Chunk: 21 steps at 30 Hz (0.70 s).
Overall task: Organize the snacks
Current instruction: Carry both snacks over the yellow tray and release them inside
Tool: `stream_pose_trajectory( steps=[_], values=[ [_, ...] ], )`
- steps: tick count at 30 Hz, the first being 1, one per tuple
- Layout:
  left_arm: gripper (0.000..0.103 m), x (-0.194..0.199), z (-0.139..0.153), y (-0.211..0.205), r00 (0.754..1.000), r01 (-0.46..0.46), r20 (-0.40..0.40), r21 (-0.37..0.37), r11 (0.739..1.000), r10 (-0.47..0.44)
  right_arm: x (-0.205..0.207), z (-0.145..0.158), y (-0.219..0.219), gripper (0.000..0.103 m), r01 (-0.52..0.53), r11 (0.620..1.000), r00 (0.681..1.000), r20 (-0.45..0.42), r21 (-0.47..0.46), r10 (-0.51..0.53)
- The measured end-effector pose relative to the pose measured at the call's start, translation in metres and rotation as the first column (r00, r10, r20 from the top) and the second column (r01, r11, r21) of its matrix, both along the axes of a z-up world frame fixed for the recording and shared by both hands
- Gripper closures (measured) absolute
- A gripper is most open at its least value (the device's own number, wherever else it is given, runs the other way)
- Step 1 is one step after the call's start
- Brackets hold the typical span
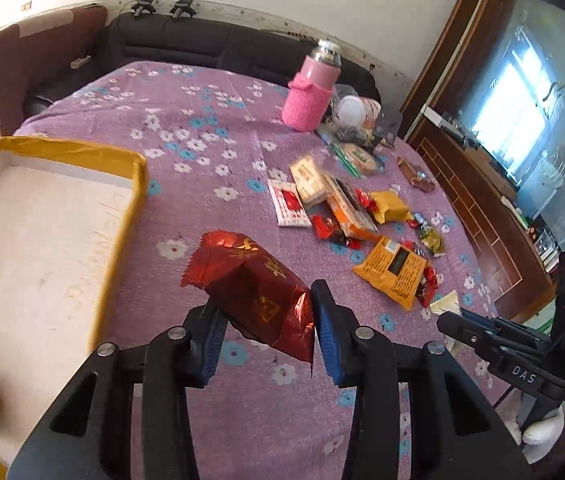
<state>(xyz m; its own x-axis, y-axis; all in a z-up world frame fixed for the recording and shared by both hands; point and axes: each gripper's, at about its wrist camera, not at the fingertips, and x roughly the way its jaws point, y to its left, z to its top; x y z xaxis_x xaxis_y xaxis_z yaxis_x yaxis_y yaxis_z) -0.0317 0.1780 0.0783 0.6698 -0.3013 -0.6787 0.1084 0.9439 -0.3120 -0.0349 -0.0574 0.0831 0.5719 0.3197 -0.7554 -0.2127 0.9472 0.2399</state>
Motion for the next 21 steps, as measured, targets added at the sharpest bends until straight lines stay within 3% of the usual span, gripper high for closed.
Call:
stream_pose_trajectory(
  steps=[6,10,15,21],
  values=[
    [0.064,-0.021,0.038,0.106,0.980,-0.193,0.060,0.021,0.981,0.191,0.007,0.035,0.075,0.078,-0.164,0.984,0.986,0.024,0.071,0.163],
    [0.064,-0.015,0.032,0.174,0.954,-0.298,0.005,0.067,0.952,0.298,0.025,0.043,0.146,0.078,-0.298,0.935,0.952,-0.016,0.191,0.306],
    [0.063,0.002,-0.003,0.226,0.923,-0.364,-0.094,0.097,0.926,0.373,0.052,0.018,0.247,0.078,-0.395,0.883,0.895,-0.111,0.256,0.432],
    [0.063,0.020,-0.037,0.246,0.907,-0.373,-0.175,0.087,0.924,0.383,0.070,-0.027,0.335,0.078,-0.443,0.882,0.863,-0.191,0.162,0.468]
  ],
)
